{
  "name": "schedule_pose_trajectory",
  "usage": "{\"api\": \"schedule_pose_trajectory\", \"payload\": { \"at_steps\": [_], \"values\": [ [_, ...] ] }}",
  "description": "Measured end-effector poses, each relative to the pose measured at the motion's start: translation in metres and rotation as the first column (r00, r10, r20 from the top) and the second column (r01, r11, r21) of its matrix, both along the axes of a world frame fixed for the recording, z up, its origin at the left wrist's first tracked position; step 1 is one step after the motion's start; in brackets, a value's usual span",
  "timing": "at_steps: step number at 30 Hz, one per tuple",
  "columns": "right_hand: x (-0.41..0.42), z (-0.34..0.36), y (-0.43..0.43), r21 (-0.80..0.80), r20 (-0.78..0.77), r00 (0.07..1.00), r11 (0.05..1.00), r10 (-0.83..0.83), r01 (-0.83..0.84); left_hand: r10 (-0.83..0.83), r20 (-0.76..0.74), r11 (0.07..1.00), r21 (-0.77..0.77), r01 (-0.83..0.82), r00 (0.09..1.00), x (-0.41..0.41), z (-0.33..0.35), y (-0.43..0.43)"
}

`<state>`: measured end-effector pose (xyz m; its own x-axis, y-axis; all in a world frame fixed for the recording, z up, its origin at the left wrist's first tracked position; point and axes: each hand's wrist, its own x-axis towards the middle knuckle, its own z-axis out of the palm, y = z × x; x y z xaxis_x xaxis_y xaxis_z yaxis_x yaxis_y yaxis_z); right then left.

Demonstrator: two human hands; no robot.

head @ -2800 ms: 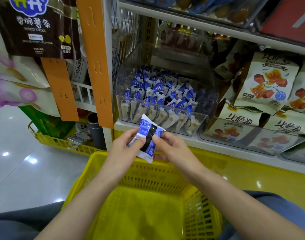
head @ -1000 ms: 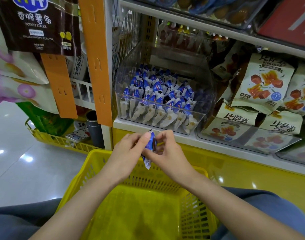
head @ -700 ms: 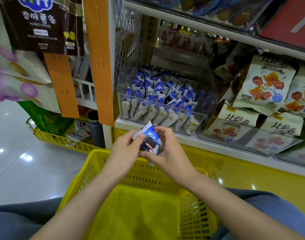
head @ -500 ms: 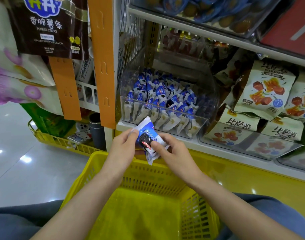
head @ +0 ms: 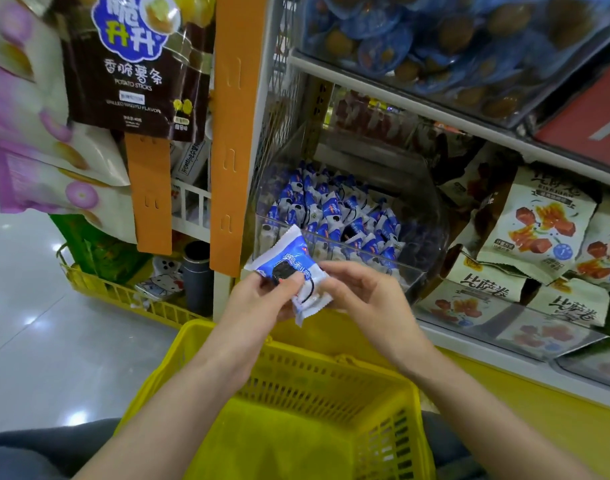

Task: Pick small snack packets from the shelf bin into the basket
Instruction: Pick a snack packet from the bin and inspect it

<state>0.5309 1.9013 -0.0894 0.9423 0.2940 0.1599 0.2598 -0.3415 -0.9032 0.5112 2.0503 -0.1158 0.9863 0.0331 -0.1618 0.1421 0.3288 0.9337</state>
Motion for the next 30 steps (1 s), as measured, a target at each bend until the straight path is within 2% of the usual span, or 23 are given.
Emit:
{"api": "schedule_pose_trajectory", "payload": {
  "at_steps": [3,5,7,10,13,18,22,25,28,30],
  "values": [
    [0.036,0.019,-0.012,-0.187,0.264,0.957,0.967,-0.123,0.176,0.072,0.011,0.997,0.011,-0.073,0.997,0.005,0.002,0.006],
    [0.073,0.026,-0.02,-0.298,0.337,0.916,0.898,-0.22,0.325,0.087,0.023,0.996,0.021,-0.087,0.996,0.006,0.004,0.008],
    [0.11,0.026,-0.025,-0.443,0.293,0.912,0.805,-0.288,0.396,0.095,0.037,0.995,0.026,-0.096,0.995,0.008,0.005,0.01],
    [0.148,0.016,-0.031,-0.637,0.17,0.948,0.703,-0.27,0.315,0.098,0.049,0.995,0.024,-0.099,0.994,0.011,0.006,0.011],
    [0.167,0.01,-0.032,-0.732,0.042,0.941,0.63,-0.335,0.257,0.093,0.056,0.995,0.025,-0.095,0.994,0.012,0.007,0.013],
    [0.175,0.009,-0.026,-0.77,0.002,0.939,0.599,-0.343,0.221,0.09,0.029,0.995,0.042,-0.092,0.995,0.013,0.01,0.015],
    [0.176,0.006,-0.019,-0.74,-0.01,0.95,0.641,-0.314,0.204,0.077,0.03,0.995,0.058,-0.078,0.997,0.012,0.011,0.013],
    [0.174,0.007,-0.016,-0.735,0.05,0.943,0.627,-0.329,0.258,0.084,0.037,0.994,0.065,-0.087,0.996,0.011,0.012,0.012],
    [0.169,0.011,-0.023,-0.606,0.151,0.913,0.694,-0.379,0.388,0.079,0.028,0.993,0.087,-0.081,0.996,0.009,0.013,0.012],
    [0.159,0.017,-0.028,-0.513,0.284,0.881,0.717,-0.379,0.473,0.073,0.034,0.993,0.093,-0.076,0.997,0.006,0.013,0.011]
  ]
}}
